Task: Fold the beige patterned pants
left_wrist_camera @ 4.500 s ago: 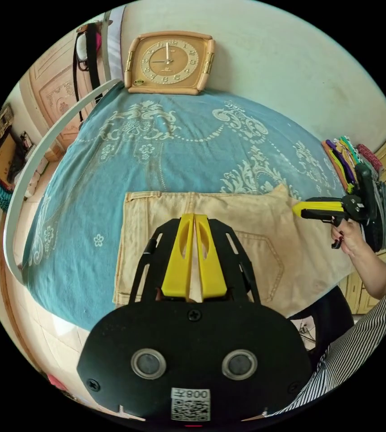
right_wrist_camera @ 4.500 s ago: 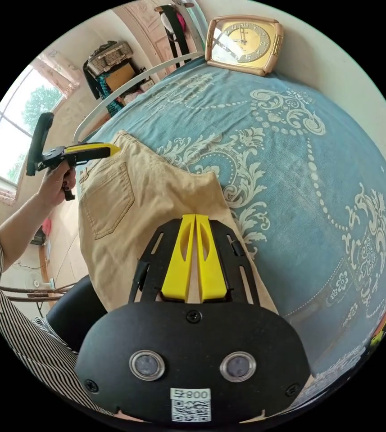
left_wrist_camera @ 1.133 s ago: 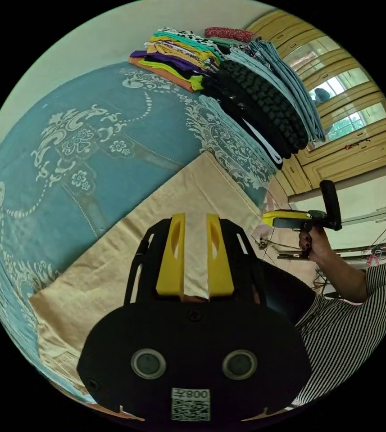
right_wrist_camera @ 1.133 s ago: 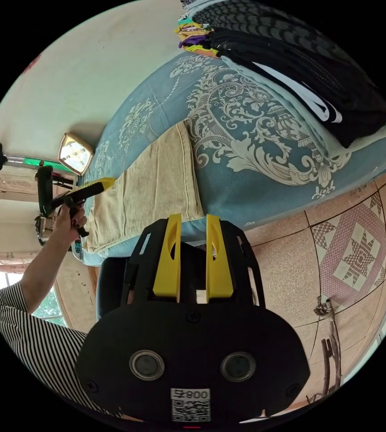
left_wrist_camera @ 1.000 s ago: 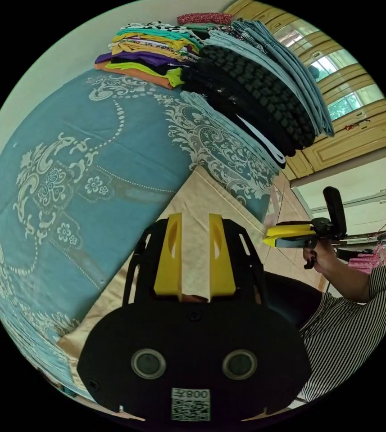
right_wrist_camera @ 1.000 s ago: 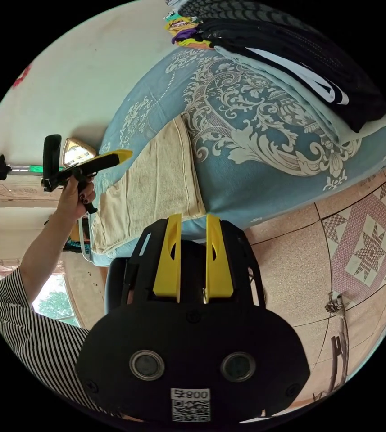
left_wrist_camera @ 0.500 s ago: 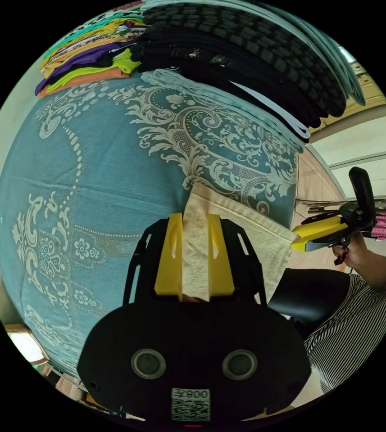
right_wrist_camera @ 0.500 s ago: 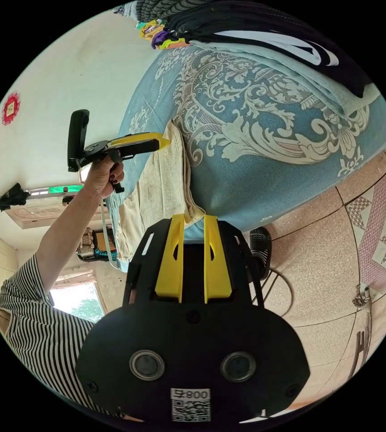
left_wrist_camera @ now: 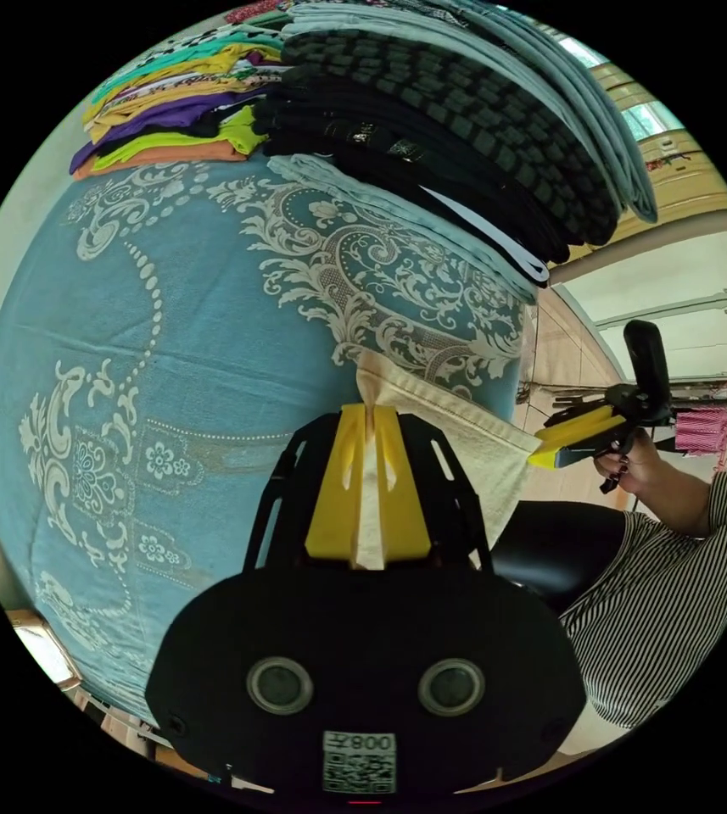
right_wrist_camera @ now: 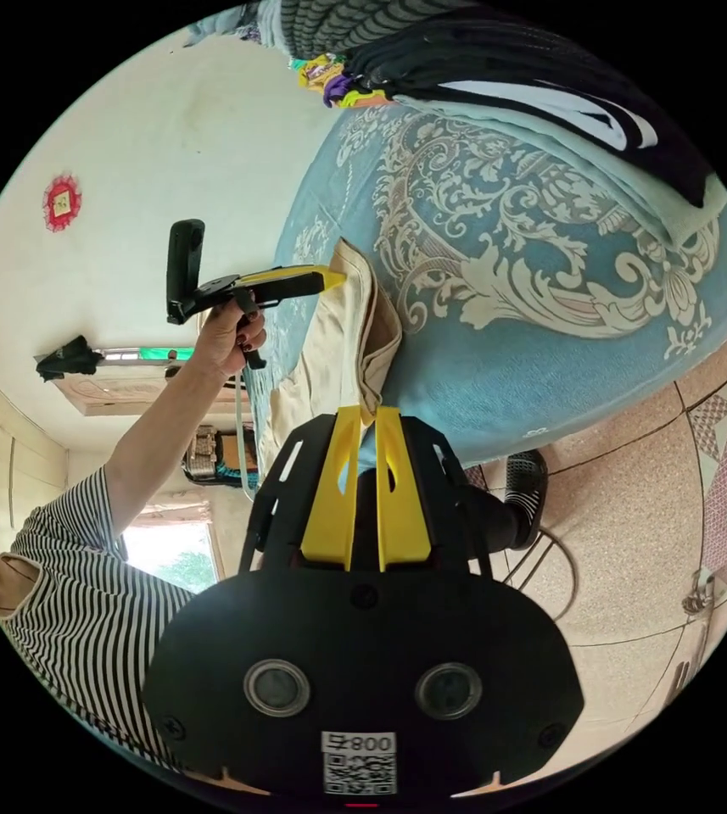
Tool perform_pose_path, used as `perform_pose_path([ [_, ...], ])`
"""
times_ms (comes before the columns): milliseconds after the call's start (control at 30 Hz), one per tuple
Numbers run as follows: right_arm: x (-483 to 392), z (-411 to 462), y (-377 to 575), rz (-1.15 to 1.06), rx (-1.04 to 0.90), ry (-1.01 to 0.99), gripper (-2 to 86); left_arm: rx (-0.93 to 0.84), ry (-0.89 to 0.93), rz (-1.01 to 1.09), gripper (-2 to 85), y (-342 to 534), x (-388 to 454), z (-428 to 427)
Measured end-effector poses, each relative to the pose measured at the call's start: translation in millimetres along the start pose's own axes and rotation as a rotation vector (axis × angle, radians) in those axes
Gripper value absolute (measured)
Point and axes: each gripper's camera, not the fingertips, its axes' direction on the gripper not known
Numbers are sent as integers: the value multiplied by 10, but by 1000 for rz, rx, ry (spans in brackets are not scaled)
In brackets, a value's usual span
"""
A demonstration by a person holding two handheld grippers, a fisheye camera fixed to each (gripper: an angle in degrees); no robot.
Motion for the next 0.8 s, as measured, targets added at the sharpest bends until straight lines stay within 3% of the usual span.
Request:
perform_pose_path([
  [233,-140,-34,37,-37,49,-46,25,126,72,-45,10,219,-146,-325],
  [533,5,271,138,19,56,-32,23,115,53,-14,9,602,-281,-446],
  [800,-764,605,135,-277,31,-109,24,351,82,3,12,1763,-628,-1264],
])
